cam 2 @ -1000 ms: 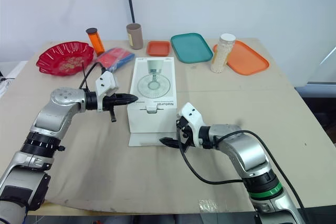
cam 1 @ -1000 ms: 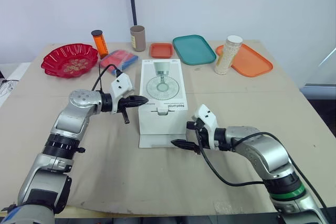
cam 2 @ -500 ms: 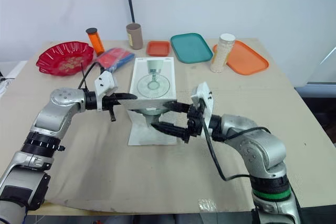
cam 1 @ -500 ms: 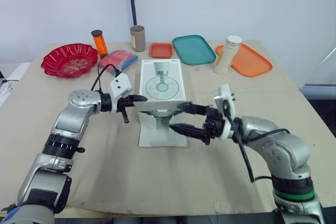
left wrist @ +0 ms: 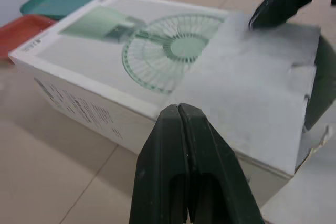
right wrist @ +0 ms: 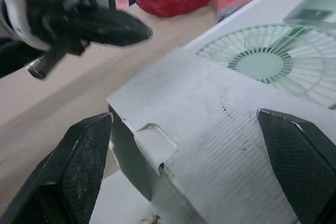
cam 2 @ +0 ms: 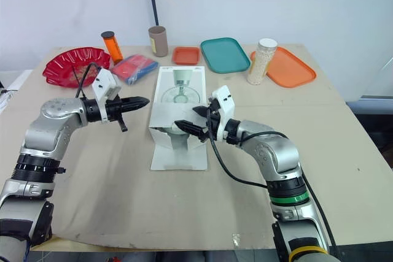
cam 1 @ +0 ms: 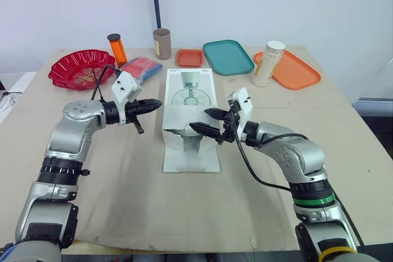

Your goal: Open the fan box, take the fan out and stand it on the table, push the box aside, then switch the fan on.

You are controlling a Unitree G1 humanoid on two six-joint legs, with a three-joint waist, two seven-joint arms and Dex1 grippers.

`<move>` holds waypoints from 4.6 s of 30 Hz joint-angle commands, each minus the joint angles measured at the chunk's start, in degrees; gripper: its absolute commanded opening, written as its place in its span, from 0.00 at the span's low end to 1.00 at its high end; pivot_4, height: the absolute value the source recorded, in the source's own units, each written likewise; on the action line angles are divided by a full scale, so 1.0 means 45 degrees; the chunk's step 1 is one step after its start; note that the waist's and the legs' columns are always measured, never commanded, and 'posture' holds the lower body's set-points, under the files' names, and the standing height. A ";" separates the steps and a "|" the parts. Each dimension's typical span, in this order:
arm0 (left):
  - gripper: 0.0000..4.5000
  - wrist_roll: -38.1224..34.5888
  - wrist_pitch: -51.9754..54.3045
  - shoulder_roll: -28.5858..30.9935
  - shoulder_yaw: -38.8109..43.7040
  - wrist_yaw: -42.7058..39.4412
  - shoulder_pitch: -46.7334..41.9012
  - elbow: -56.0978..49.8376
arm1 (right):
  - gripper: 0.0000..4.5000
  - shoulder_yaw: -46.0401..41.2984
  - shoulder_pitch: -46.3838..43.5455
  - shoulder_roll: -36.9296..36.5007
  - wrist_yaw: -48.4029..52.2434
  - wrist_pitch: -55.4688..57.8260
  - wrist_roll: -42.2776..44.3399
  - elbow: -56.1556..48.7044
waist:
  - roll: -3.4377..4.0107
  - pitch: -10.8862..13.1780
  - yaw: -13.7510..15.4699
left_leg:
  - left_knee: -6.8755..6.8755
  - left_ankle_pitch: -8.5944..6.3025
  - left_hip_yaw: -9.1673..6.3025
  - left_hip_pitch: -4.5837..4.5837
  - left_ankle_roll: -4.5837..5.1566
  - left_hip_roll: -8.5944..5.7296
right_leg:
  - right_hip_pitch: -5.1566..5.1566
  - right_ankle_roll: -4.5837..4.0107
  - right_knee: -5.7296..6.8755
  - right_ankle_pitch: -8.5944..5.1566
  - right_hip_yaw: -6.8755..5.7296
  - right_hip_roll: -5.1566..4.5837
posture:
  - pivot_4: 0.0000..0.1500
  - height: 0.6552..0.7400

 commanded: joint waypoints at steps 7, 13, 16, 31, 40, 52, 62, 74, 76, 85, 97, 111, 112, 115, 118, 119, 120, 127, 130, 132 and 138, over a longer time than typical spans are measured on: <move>0.02 0.0928 -0.0555 -0.0687 -0.1695 -0.0170 -0.0222 0.0345 | 1.00 -0.0042 0.0182 -0.0288 0.0118 0.0175 -0.0099 -0.0728 | 0.0000 0.0000 0.0005 | 0.0005 0.0001 0.0002 0.0001 -0.0002 -0.0007 | 0.0007 0.0000 0.0000 0.0000 0.0000 -0.0002 | 1.00 1.00; 0.02 0.1588 -0.1236 -0.0872 -0.2197 -0.0213 -0.0271 0.1404 | 1.00 -0.0561 -0.0092 -0.0511 -0.0408 0.0979 0.0294 -0.1832 | 0.0003 -0.0004 0.0012 | 0.0004 0.0002 0.0002 0.0006 -0.0003 -0.0005 | 0.0007 -0.0004 0.0003 0.0003 -0.0001 -0.0002 | 1.00 1.00; 0.00 0.1581 -0.1367 -0.0889 -0.2092 -0.0282 -0.0286 0.1538 | 0.84 -0.0547 -0.0277 -0.0622 -0.0747 0.1466 0.0287 -0.2329 | 0.0003 -0.0005 0.0011 | 0.0005 0.0003 0.0002 0.0020 -0.0003 -0.0005 | 0.0019 -0.0004 0.0006 0.0003 -0.0001 -0.0001 | 1.00 1.00; 0.00 0.1461 -0.1338 -0.0880 -0.1912 -0.0170 0.0008 0.1188 | 0.01 0.2783 -0.0769 -0.2359 -0.0873 0.2000 -0.2387 -0.3018 | 0.0002 -0.0007 0.0007 | 0.0005 0.0003 0.0001 0.0022 -0.0004 -0.0005 | 0.0023 -0.0003 0.0005 0.0002 -0.0003 -0.0002 | 1.00 1.00; 0.00 0.1415 -0.1360 -0.0956 -0.1842 -0.0072 0.0052 0.1183 | 0.01 0.3119 -0.0387 -0.3998 -0.0052 0.1974 -0.2962 -0.4044 | -0.0008 -0.0013 0.0042 | 0.0018 0.0003 -0.0008 0.0033 -0.0003 -0.0013 | 0.0050 0.0005 0.0000 -0.0002 -0.0007 -0.0006 | 1.00 1.00; 0.00 0.1456 -0.1544 -0.1007 -0.1905 -0.0150 0.0079 0.1309 | 0.01 0.3032 0.0119 -0.5392 0.0208 0.0691 -0.4378 -0.2834 | -0.0012 -0.0015 0.0024 | 0.0017 0.0000 0.0006 0.0044 0.0001 -0.0006 | 0.0055 0.0007 0.0002 -0.0003 -0.0006 -0.0002 | 1.00 1.00; 0.00 0.1456 -0.1570 -0.0873 -0.1881 -0.0252 0.0239 0.1106 | 0.01 0.3025 -0.0477 -0.3295 -0.0821 -0.0619 -0.5856 -0.0387 | -0.0008 -0.0013 0.0009 | 0.0011 0.0002 0.0013 0.0039 -0.0002 -0.0009 | 0.0041 0.0006 0.0002 -0.0002 -0.0001 -0.0010 | 1.00 1.00; 0.00 0.1546 -0.1638 -0.0888 -0.1943 -0.0218 0.0245 0.1169 | 0.01 0.2858 -0.0371 -0.2274 -0.0305 -0.0726 -0.5679 -0.0997 | -0.0007 -0.0013 0.0002 | 0.0009 0.0001 0.0010 0.0041 -0.0002 -0.0007 | 0.0039 0.0002 0.0003 0.0000 -0.0001 -0.0006 | 1.00 1.00; 0.00 0.1547 -0.1640 -0.0909 -0.1958 -0.0225 0.0243 0.1175 | 0.01 0.2933 -0.0241 -0.2333 -0.0211 -0.0829 -0.5752 -0.1118 | -0.0007 -0.0013 0.0002 | 0.0009 0.0001 0.0010 0.0041 -0.0002 -0.0008 | 0.0039 0.0002 0.0004 0.0000 -0.0001 -0.0006 | 1.00 1.00; 0.00 0.1525 -0.1571 -0.0883 -0.1930 -0.0229 0.0284 0.1137 | 0.01 0.2524 0.1032 -0.4146 0.1363 -0.0169 -0.5455 -0.2713 | -0.0007 -0.0013 0.0015 | 0.0009 0.0000 0.0008 0.0039 0.0001 -0.0012 | 0.0044 0.0005 0.0001 -0.0002 -0.0002 -0.0009 | 1.00 1.00; 0.00 0.1504 -0.1437 -0.0650 -0.1823 -0.0216 0.0542 0.0834 | 0.01 0.0825 -0.0230 -0.2990 0.2330 0.1416 -0.2338 -0.3820 | -0.0005 -0.0012 -0.0012 | 0.0008 -0.0001 0.0019 0.0057 0.0002 0.0000 | 0.0052 0.0001 0.0002 0.0000 0.0004 -0.0001 | 1.00 1.00; 0.00 0.0728 -0.0426 -0.0305 -0.1457 -0.0364 0.0421 -0.1069 | 0.01 0.2152 -0.1497 -0.1583 0.0213 -0.0527 -0.4700 0.0410 | -0.0004 -0.0011 -0.0015 | -0.0008 -0.0001 0.0033 0.0042 0.0002 0.0000 | 0.0020 -0.0005 0.0002 0.0003 0.0012 -0.0005 | 1.00 1.00; 0.00 0.0600 -0.0282 -0.0280 -0.1448 -0.0457 0.0393 -0.1394 | 0.01 0.2183 -0.1436 -0.1591 0.0284 -0.0574 -0.4714 0.0395 | -0.0005 -0.0011 -0.0011 | -0.0007 0.0000 0.0031 0.0042 0.0001 -0.0001 | 0.0021 -0.0004 0.0004 0.0003 0.0011 -0.0005 | 1.00 1.00; 0.00 0.0191 0.0197 -0.0207 -0.1499 -0.0814 0.0437 -0.2276 | 0.01 0.2144 -0.1356 -0.1533 0.0321 -0.0640 -0.4725 0.0368 | -0.0006 -0.0011 -0.0005 | -0.0004 0.0002 0.0025 0.0042 -0.0003 -0.0002 | 0.0028 -0.0003 0.0005 0.0004 0.0011 -0.0005 | 1.00 1.00; 0.00 0.0621 0.0039 0.0114 -0.2142 -0.1180 0.0712 -0.2769 | 0.01 0.2124 -0.1249 -0.1527 0.0339 -0.0733 -0.4752 0.0379 | -0.0005 -0.0011 -0.0011 | -0.0004 0.0001 0.0027 0.0043 -0.0002 -0.0001 | 0.0028 -0.0003 0.0004 0.0003 0.0011 -0.0005 | 1.00 1.00; 0.00 0.0718 -0.0029 0.0212 -0.2274 -0.1256 0.0771 -0.2775 | 0.01 0.2150 -0.1221 -0.1524 0.0338 -0.0790 -0.4789 0.0385 | -0.0005 -0.0011 -0.0013 | -0.0005 0.0001 0.0029 0.0044 -0.0001 0.0000 | 0.0028 -0.0003 0.0004 0.0003 0.0012 -0.0003 | 1.00 1.00; 0.00 0.0790 -0.0110 0.0294 -0.2356 -0.1326 0.0804 -0.2758 | 0.01 0.2168 -0.1205 -0.1508 0.0333 -0.0834 -0.4824 0.0392 | -0.0005 -0.0011 -0.0013 | -0.0007 0.0001 0.0033 0.0048 -0.0001 0.0000 | 0.0028 -0.0004 0.0004 0.0003 0.0013 -0.0002 | 1.00 1.00; 0.00 0.1919 -0.0928 0.0908 -0.3156 -0.1597 0.0975 -0.2396 | 0.01 0.2145 -0.1128 -0.1369 0.0300 -0.0953 -0.4913 0.0441 | -0.0006 -0.0011 -0.0006 | -0.0007 0.0000 0.0032 0.0052 0.0000 0.0001 | 0.0034 -0.0004 0.0004 0.0003 0.0014 0.0000 | 1.00 1.00; 0.00 0.2046 -0.1078 0.1035 -0.3236 -0.1810 0.1072 -0.2452 | 0.01 0.2161 -0.1075 -0.1330 0.0301 -0.1018 -0.4993 0.0457 | -0.0006 -0.0012 -0.0012 | -0.0007 0.0000 0.0036 0.0061 0.0000 0.0002 | 0.0041 -0.0004 0.0005 0.0004 0.0016 0.0002 | 1.00 1.00; 0.00 0.1939 -0.1014 0.1338 -0.3172 -0.2151 0.1184 -0.2719 | 0.01 0.2153 -0.1064 -0.1299 0.0318 -0.1046 -0.5028 0.0473 | -0.0006 -0.0011 -0.0020 | -0.0007 0.0000 0.0039 0.0065 0.0001 0.0004 | 0.0043 -0.0005 0.0005 0.0004 0.0017 0.0004 | 1.00 1.00; 0.00 0.1730 -0.1324 0.2512 -0.2919 -0.3295 0.1457 -0.3263 | 0.01 0.2183 -0.1035 -0.1241 0.0366 -0.1151 -0.5096 0.0549 | -0.0006 -0.0012 -0.0029 | -0.0010 -0.0002 0.0041 0.0070 0.0003 0.0008 | 0.0046 -0.0006 0.0006 0.0004 0.0021 0.0010 | 1.00 1.00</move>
